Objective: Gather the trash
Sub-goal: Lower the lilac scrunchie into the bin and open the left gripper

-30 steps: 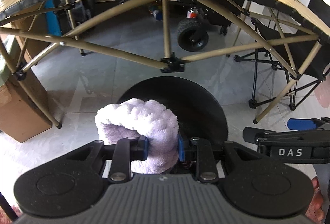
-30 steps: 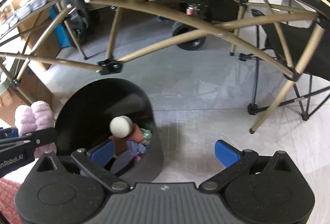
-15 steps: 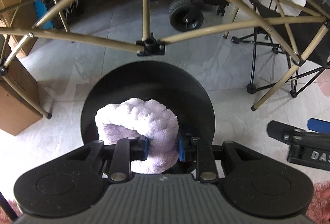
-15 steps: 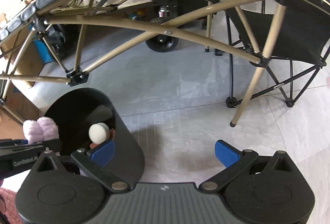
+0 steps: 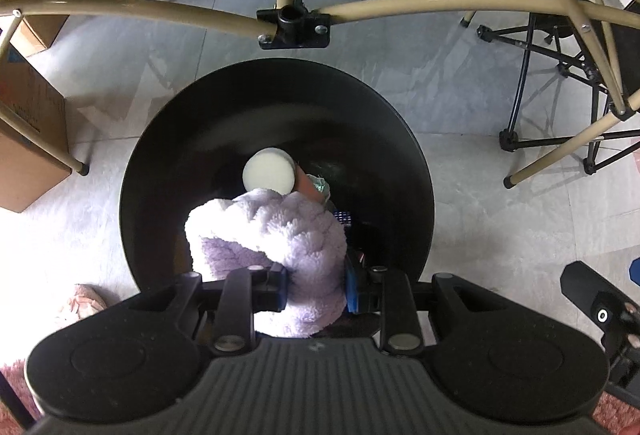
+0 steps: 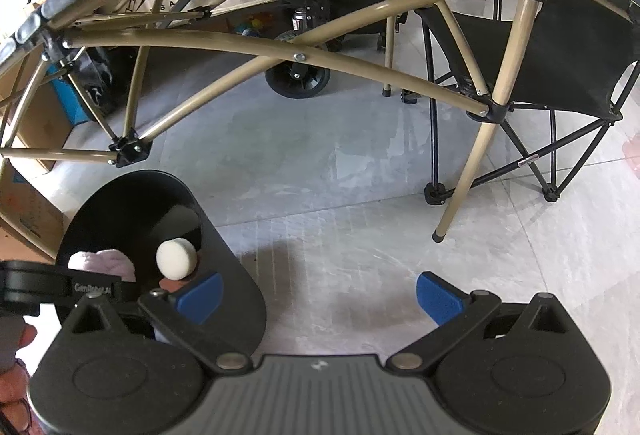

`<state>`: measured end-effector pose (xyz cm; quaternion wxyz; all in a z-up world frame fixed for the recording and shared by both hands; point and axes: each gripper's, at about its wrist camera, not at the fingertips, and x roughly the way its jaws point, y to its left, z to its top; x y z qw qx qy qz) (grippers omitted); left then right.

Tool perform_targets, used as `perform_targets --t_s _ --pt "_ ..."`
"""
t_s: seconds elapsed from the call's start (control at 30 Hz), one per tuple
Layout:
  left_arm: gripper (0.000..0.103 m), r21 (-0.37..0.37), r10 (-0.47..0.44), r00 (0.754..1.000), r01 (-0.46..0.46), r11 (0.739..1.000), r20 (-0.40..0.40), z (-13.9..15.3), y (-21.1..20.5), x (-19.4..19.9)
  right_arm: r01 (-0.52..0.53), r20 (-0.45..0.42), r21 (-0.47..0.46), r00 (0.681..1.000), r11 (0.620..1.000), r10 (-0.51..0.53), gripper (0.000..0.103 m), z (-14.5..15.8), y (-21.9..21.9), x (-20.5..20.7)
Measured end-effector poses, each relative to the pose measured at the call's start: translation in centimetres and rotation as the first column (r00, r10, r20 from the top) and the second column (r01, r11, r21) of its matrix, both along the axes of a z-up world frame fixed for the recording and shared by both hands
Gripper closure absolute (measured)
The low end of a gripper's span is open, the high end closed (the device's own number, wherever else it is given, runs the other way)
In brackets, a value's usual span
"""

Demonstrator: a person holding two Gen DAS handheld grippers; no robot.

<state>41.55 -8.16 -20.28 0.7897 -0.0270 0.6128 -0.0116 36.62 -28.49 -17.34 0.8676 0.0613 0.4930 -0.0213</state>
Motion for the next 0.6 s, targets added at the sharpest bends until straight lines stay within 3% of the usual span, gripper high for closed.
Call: perform_targets --t_s 0.23,0.3,0.37,0.43,0.6 --pt "0.073 -0.008 -0.012 1.0 0.012 1.0 -0.007 0.0 -0.2 0.1 -0.002 -0.001 -0.001 1.0 1.0 0.002 0.0 -0.1 0.0 0.2" --pt "0.061 -0.009 -0.017 1.0 0.017 1.0 0.0 0.2 -0.1 0.1 -0.001 0.001 -0.002 1.0 1.0 0.001 0.0 -0.1 0.1 0.2" --pt "0.028 -0.008 -0.014 1.0 0.014 1.0 0.01 0.5 -0.2 0.0 0.001 0.003 -0.003 1.0 1.0 -0.001 0.0 0.0 0.1 0.1" --pt "0.005 0.0 0.0 1.0 0.0 1.0 0.014 0.8 -0.1 0.0 0.003 0.004 -0.005 1.0 1.0 -0.003 0.0 0.0 0.0 0.1" --pt "0.0 0.009 0.034 0.999 -0.034 0.999 -0.002 0.8 0.1 0.2 0.005 0.007 -0.007 1.0 1.0 -0.005 0.0 0.1 0.0 0.1"
